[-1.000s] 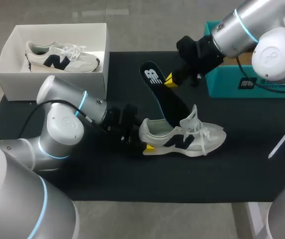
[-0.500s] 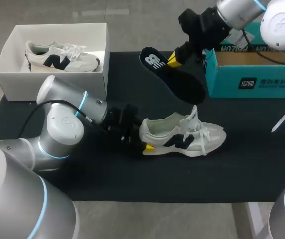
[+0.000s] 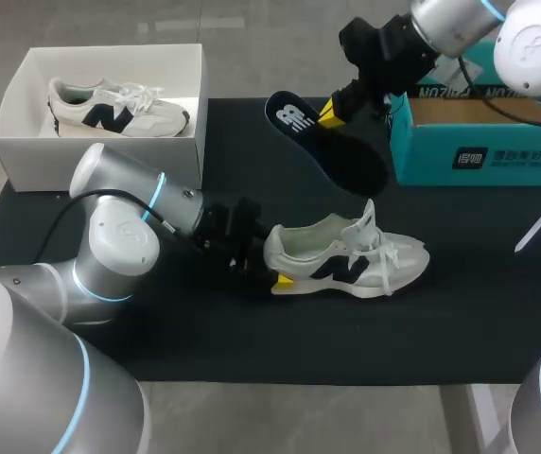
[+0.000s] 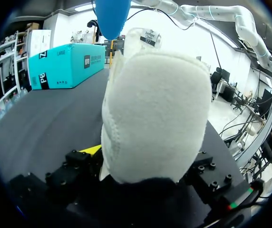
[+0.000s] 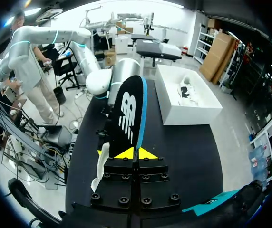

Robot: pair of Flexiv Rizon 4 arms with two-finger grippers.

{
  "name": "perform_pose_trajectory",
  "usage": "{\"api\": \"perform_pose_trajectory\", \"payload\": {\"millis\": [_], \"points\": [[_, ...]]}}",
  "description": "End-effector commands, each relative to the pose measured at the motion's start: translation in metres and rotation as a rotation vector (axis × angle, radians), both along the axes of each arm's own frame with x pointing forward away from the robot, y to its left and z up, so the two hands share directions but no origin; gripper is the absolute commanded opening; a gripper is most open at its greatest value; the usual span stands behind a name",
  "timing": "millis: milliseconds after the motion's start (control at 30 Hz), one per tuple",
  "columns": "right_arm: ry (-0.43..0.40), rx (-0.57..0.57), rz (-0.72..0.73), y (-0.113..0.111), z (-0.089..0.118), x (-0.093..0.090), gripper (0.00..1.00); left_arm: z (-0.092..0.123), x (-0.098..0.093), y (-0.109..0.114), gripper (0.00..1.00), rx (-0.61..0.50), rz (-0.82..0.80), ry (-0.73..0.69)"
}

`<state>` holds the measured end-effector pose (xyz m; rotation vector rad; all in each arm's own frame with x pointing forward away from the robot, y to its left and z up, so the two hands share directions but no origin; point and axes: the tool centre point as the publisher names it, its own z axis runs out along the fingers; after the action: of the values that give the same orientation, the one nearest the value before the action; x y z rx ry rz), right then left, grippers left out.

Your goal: Take the shoe out of the shoebox, open the shoe tongue, remove and reinsert the insole, then place the shoe into the shoebox

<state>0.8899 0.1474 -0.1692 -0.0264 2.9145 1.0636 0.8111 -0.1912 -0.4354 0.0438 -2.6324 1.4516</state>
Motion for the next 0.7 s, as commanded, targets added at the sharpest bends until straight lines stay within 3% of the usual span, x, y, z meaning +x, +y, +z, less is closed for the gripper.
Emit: {"api": "perform_pose_trajectory", "payload": {"millis": [33,233,400,533,700], "points": [[0.001,-0.003,-0.001,0.001,0.0,0.0,0.0,-0.003,0.001,-0.001,0.0,0.002,-0.001,0.001],[0.001,-0.003,-0.001,0.001,0.0,0.0,0.0,-0.003,0.001,-0.001,0.0,0.002,-0.001,0.001],[0.002,0.147,-0.171,-0.007,0.043,0.001,0.0,-0.003,0.001,-0.001,0.0,0.002,-0.001,0.001],[0.051,0.253,-0.239,-0.009,0.073,-0.013,0.0,-0.003,0.001,-0.001,0.0,0.002,-0.001,0.001],[0.099,0.378,-0.351,-0.007,0.096,-0.028,0.0,-0.003,0.001,-0.001,0.0,0.002,-0.001,0.001]]}}
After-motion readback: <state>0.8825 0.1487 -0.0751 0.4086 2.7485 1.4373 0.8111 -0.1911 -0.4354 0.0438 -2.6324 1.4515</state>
